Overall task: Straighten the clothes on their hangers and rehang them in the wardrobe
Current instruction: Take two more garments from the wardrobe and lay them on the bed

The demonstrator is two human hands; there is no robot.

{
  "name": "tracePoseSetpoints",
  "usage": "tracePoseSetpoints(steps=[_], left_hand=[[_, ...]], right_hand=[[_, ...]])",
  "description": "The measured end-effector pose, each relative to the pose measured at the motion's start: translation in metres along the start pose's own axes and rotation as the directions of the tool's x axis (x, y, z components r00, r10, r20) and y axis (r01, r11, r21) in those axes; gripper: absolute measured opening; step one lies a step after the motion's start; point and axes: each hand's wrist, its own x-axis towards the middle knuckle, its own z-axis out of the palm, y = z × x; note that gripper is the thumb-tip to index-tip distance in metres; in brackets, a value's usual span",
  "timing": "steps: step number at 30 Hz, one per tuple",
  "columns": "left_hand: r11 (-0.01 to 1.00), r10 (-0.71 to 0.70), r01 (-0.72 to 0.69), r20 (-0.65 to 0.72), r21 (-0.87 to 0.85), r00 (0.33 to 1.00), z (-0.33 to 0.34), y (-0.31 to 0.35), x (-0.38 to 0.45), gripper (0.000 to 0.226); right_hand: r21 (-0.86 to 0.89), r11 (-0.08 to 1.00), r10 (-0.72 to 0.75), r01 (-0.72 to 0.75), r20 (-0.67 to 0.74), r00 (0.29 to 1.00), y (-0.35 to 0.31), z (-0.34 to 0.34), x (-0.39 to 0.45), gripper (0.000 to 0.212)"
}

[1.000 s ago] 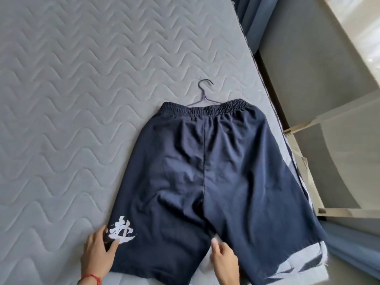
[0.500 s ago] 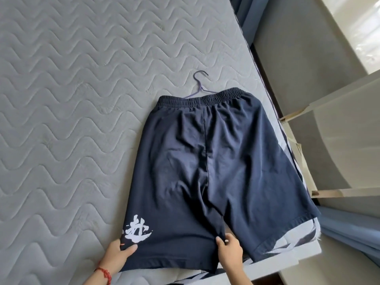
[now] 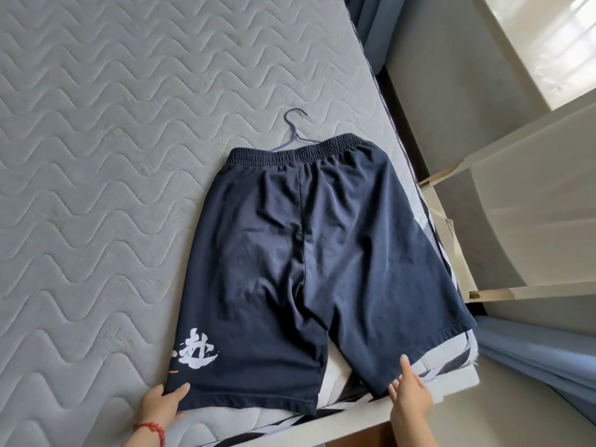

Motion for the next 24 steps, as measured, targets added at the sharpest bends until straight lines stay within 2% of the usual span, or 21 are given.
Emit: tracePoseSetpoints(steps=[1,3,6,9,11,13,16,20,24], left_hand=[[1.000,-0.005,0.005,-0.005,-0.029,1.000,0.002,0.001,-0.001,0.026],[0.998,-0.017,0.015,-0.023,-0.065,1.000,0.007,-0.002,0.000,0.028],[0.997,-0.028,0.024,-0.040,-0.080,0.999,0.009,-0.003,0.000,0.029],[0.998,-0.019,0.015,-0.053,-0.066,0.998,0.010,-0.005,-0.002,0.018],[0.999,-0.012,0.009,-0.086,-0.035,0.996,0.010,-0.004,-0.008,0.016],[1.000,0.018,-0.017,-0.121,0.010,0.992,0.008,-0.004,-0.011,0.015],[0.989,0.055,-0.037,-0.124,0.144,0.991,-0.001,-0.003,-0.020,0.016],[0.866,0.256,-0.205,-0.052,0.456,0.965,-0.019,0.010,-0.062,0.022],[0.832,0.317,-0.320,0.085,0.453,0.945,-0.044,0.022,-0.112,0.030]], right_hand=[[-0.020,1.000,0.000,0.000,-0.006,1.000,-0.006,0.000,0.005,0.041],[-0.089,0.996,0.015,-0.015,0.000,1.000,-0.013,-0.002,0.016,0.013],[-0.125,0.992,0.023,-0.026,-0.025,0.999,-0.003,-0.011,0.025,0.007],[-0.102,0.994,0.034,-0.031,0.022,0.999,0.011,-0.016,0.022,0.007],[-0.093,0.995,0.022,-0.021,0.008,1.000,0.015,-0.016,0.017,0.017],[-0.086,0.996,0.026,-0.023,0.030,0.999,0.016,-0.015,0.011,0.011],[-0.085,0.991,0.110,-0.101,0.099,0.989,0.009,-0.016,-0.003,0.033],[-0.171,0.977,0.153,-0.127,0.149,0.977,-0.014,-0.020,-0.035,0.026],[-0.280,0.960,0.085,0.003,0.303,0.949,-0.038,-0.019,-0.074,0.018]])
